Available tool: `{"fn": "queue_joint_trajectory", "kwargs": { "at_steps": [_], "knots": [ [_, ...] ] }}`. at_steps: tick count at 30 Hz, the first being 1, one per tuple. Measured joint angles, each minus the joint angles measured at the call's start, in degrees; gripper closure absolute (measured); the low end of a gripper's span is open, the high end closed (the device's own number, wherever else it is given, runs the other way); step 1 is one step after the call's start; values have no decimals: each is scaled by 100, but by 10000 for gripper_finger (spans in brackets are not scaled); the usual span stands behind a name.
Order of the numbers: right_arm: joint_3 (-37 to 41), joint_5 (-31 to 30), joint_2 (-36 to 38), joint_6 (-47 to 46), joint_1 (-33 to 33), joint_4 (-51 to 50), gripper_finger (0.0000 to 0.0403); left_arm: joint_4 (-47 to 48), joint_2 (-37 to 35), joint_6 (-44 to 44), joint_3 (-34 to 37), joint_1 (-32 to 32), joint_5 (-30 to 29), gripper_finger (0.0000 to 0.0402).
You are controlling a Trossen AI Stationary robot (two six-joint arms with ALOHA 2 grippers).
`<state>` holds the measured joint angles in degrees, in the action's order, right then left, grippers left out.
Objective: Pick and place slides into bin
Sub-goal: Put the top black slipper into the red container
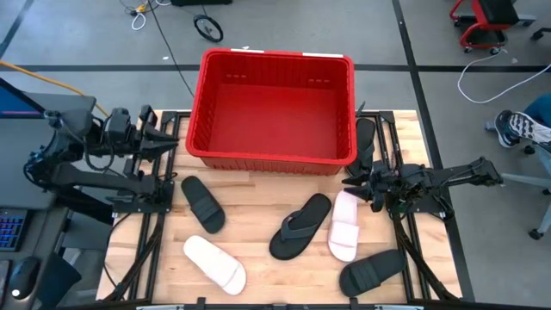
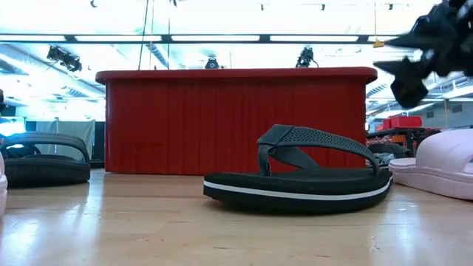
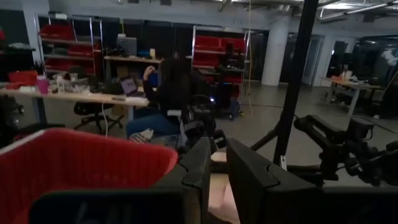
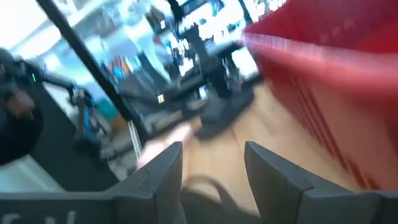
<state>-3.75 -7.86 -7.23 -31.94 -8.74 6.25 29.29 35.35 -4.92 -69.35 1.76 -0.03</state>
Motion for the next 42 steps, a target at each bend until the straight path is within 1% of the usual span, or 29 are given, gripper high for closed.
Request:
{"fn": "queue_joint_trajectory", "kwargs": {
  "at_steps": [2, 4, 6, 7, 10, 13, 15, 17, 19, 23, 24, 27, 30, 32, 34, 39, 42],
  "knots": [
    [-324, 255, -50, 51, -1, -3, 223, -3, 161, -3, -183, 0, -23, 343],
    [-826, 666, -156, 520, -4, -35, 223, 29, 293, -37, -275, -2, -35, 343],
    [-1553, 1009, -361, 1108, -5, -79, 223, 14, 345, -59, -314, -2, -37, 344],
    [-1976, 1086, -516, 1380, -5, -242, 223, 41, 362, -126, -314, -2, -37, 346],
    [-3260, 1097, -1276, 1926, -6, -1100, 223, 117, 401, -380, -314, -2, -37, 351],
    [-4490, 1158, -2272, 2019, -5, -2245, 223, 311, 435, -575, -314, 0, -37, 355],
    [-5180, 1449, -2953, 1731, -22, -2893, 223, 456, 440, -786, -316, 0, -37, 358],
    [-5783, 1929, -3582, 1328, -72, -3427, 223, 567, 444, -961, -316, -2, -35, 360],
    [-6289, 2259, -4168, 953, -125, -3620, 223, 694, 439, -971, -316, -2, -37, 362],
    [-7091, 2498, -5109, -490, -284, -3631, 223, 748, 440, -945, -316, -2, -37, 362],
    [-7256, 2495, -5306, -562, -300, -3621, 223, 746, 440, -945, -316, -2, -37, 361],
    [-7720, 2445, -5852, -208, -305, -3670, 223, 746, 440, -943, -316, -2, -37, 363],
    [-8100, 2435, -6260, -199, -348, -4111, 223, 749, 440, -941, -316, -2, -37, 367],
    [-8226, 2433, -6435, -247, -527, -4780, 223, 774, 440, -941, -316, -2, -37, 370],
    [-8225, 2476, -6561, -495, -726, -5629, 223, 873, 438, -941, -316, -1, -38, 372],
    [-7916, 2423, -6792, -1818, -1348, -7977, 223, 1214, 440, -941, -316, -1, -37, 368],
    [-7638, 2179, -6905, -2070, -1608, -9166, 223, 1425, 440, -897, -316, -2, -37, 365]
  ]
}}
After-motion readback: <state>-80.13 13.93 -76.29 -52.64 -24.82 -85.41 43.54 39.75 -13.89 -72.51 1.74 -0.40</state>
